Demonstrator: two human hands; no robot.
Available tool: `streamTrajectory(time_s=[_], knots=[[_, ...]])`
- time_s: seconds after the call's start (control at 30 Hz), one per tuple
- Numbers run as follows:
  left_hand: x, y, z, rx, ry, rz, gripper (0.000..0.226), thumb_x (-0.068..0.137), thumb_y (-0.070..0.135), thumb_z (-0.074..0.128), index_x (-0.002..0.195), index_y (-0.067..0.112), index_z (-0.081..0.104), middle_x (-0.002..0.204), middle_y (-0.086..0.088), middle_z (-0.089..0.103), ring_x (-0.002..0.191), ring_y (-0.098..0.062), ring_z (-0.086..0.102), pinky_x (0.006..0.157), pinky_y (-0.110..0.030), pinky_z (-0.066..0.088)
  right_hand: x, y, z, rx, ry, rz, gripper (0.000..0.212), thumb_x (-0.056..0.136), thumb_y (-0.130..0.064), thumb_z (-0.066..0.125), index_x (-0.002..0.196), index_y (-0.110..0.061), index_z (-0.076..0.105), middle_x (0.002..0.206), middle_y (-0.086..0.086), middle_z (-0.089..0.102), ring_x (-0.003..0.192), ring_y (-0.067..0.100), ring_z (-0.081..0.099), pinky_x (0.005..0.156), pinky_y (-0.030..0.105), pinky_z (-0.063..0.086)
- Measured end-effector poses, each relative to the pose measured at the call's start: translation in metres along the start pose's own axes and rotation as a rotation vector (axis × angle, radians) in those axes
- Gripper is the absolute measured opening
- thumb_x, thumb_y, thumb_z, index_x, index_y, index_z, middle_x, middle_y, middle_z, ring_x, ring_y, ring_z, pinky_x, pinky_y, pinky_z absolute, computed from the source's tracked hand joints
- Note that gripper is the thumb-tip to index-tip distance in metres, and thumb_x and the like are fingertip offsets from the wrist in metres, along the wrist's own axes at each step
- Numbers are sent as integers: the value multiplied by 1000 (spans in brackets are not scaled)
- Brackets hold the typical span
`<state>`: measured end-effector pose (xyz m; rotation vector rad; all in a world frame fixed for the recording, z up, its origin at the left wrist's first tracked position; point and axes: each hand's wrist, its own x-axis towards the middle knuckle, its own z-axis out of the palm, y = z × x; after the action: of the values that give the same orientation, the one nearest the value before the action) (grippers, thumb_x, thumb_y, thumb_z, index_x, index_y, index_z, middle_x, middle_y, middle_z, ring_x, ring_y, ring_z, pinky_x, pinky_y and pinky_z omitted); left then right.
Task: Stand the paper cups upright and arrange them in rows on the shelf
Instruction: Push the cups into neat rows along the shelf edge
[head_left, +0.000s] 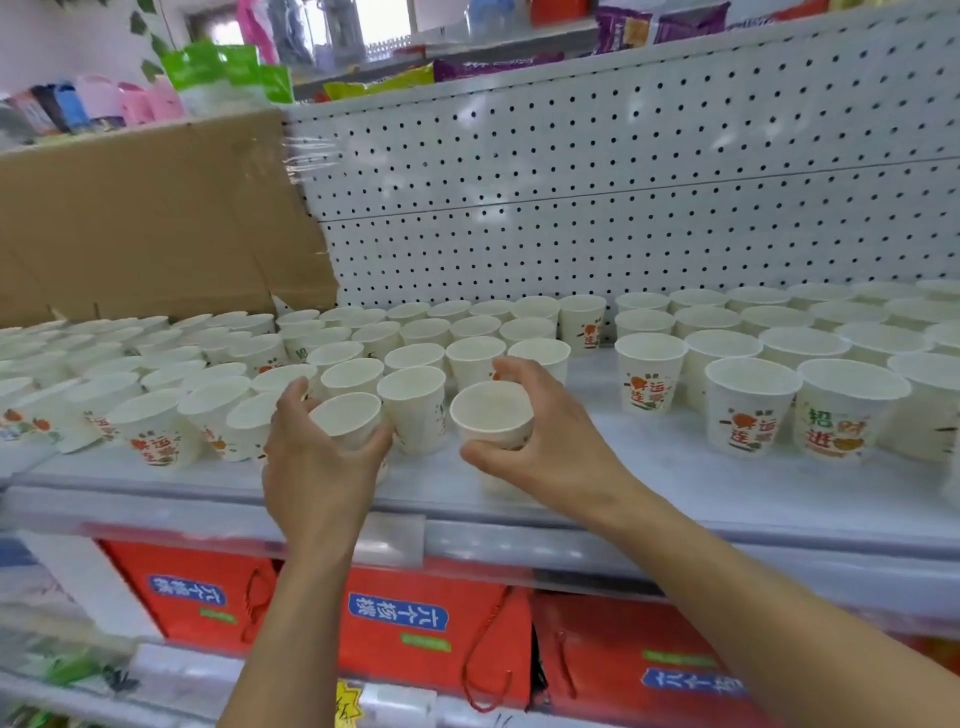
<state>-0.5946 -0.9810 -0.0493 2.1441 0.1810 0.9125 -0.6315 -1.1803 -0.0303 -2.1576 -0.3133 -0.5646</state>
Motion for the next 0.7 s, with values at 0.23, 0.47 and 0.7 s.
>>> streamTrajectory(time_s=[0.23,0.47,0.7], knots=[[-65,72,9,-417,-362,269,75,65,40,85,130,33,47,123,18,54,115,2,49,94,-15,37,-39,21,-94,-325,148,47,74,76,-52,70,140,-28,40,132,-10,45,125,7,36,94,19,28],[-94,148,68,-362,-825,507,71,72,34,83,134,23,50,130,13,52,118,1,47,98,-7,33,-77,40,-170,-725,202,238,79,78,-65,58,142,-26,33,131,-1,43,125,19,34,93,33,36],[-95,161,85,-330,-1029,526,79,67,40,82,137,32,46,136,16,50,124,0,47,108,-30,39,-100,52,-185,-847,36,263,89,81,-71,49,147,-18,19,135,4,38,128,22,32,102,33,34]])
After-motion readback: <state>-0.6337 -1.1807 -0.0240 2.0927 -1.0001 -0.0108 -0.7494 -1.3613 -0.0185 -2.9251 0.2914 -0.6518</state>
